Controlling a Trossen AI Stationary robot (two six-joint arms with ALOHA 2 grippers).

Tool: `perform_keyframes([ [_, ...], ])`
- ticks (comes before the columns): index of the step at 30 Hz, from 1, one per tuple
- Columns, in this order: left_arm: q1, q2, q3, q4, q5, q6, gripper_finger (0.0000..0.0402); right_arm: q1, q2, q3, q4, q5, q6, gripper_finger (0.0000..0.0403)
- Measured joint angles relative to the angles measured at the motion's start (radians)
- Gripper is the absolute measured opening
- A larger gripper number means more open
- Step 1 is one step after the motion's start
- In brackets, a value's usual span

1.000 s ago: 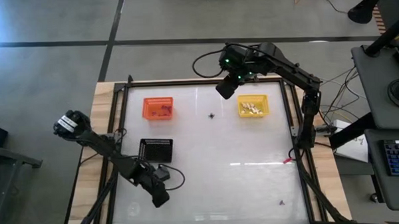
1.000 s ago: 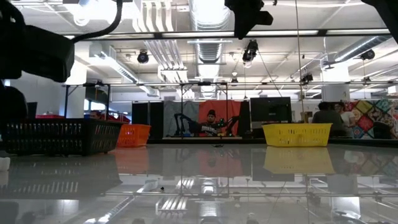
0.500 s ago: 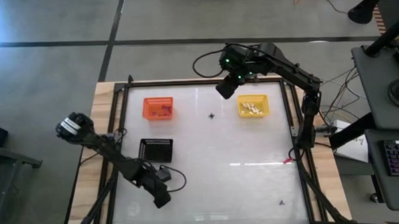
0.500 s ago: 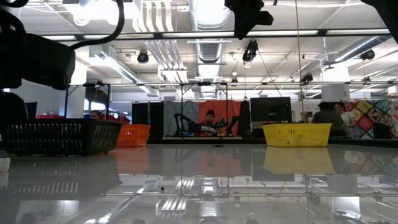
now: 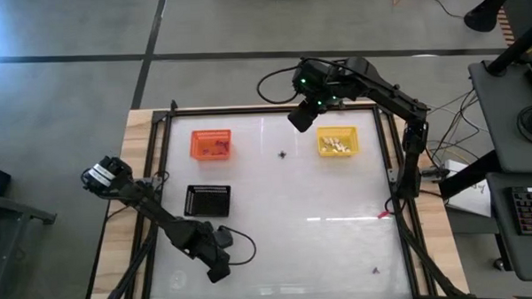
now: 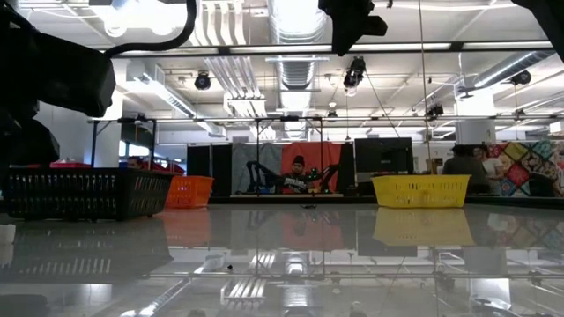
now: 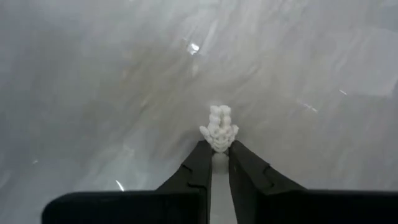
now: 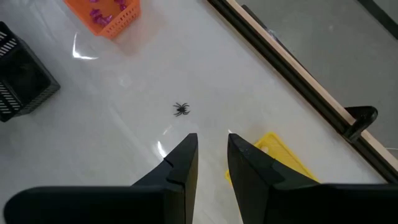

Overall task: Sort Halloween decoration
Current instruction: Put the white skeleton toy into the yellow bin

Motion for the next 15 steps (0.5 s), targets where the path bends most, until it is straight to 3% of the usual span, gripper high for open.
perform_keyframes([
  [7,0.002,-0.066,-0.006,-0.006,0.003,0.024,0.0003,0.006,0.000,0.000,0.000,-0.007,0.000,0.0077],
  [12,0.018,-0.155,-0.005,-0.008,-0.042,0.028,0.0001,0.029,0.000,0.000,0.000,-0.139,-0.004,0.0077],
  [15,0.033,-0.199,-0.005,-0.018,-0.095,0.040,0.0001,0.055,0.000,0.000,0.000,-0.159,-0.018,0.0077],
])
